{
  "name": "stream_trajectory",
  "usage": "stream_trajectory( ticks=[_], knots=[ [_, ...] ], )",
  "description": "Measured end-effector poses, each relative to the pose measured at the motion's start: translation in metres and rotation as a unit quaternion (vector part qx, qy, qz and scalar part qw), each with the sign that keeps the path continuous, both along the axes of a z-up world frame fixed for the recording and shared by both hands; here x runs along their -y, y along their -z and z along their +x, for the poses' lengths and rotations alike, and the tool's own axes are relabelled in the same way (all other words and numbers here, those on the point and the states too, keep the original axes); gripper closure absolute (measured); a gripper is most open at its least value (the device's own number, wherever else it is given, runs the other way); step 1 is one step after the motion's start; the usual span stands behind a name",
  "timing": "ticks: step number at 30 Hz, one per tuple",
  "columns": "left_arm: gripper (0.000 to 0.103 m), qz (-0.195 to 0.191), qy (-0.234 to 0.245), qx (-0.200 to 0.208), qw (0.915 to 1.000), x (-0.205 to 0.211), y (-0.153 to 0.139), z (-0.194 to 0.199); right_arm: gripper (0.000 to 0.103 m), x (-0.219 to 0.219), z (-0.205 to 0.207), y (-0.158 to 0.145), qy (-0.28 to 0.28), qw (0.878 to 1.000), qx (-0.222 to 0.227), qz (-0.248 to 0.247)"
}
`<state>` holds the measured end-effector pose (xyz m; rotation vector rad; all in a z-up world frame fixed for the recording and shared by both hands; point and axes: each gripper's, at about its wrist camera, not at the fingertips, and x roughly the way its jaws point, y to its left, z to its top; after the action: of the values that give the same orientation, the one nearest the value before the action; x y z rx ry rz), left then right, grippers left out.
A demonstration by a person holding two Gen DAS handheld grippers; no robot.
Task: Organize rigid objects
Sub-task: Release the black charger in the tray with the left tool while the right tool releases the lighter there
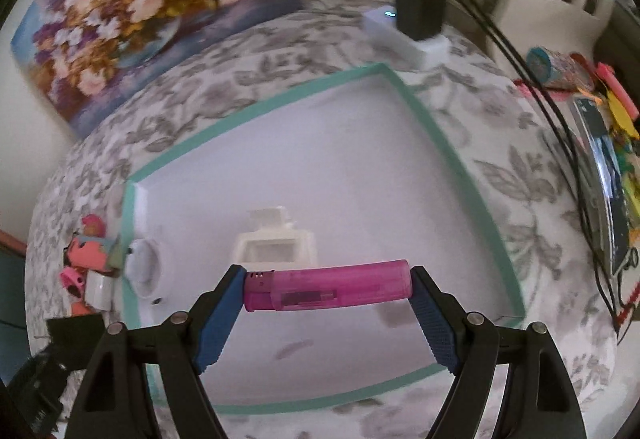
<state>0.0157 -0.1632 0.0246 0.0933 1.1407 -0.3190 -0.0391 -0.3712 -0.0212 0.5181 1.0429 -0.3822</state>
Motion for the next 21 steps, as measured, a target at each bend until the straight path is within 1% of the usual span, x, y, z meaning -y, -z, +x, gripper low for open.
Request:
stream_trajectory(
  ticks=[3, 8, 15, 21],
  knots=[
    [0.073, 0.014, 0.011, -0.011, 0.9998, 0.012, 0.010, -0.001, 0.020, 0.011, -0.006, 0.006, 0.015, 1.000, -0.006, 0.006],
    [0.073, 0.022, 0.026, -0.023, 0.9992, 0.024, 0.020, -0.004, 0.020, 0.021, -0.013, 0.014, 0.029, 0.999, -0.017, 0.011],
    [0.073, 0.034, 0.036, -0.026, 0.9984, 0.030, 0.025, -0.005, 0.020, 0.021, -0.012, 0.025, 0.024, 0.999, -0.034, 0.019],
    [0.073, 0.031, 0.038, -0.034, 0.9982, 0.030, 0.028, -0.003, 0.020, 0.020, -0.011, 0.027, 0.023, 0.999, -0.038, 0.020]
  ],
)
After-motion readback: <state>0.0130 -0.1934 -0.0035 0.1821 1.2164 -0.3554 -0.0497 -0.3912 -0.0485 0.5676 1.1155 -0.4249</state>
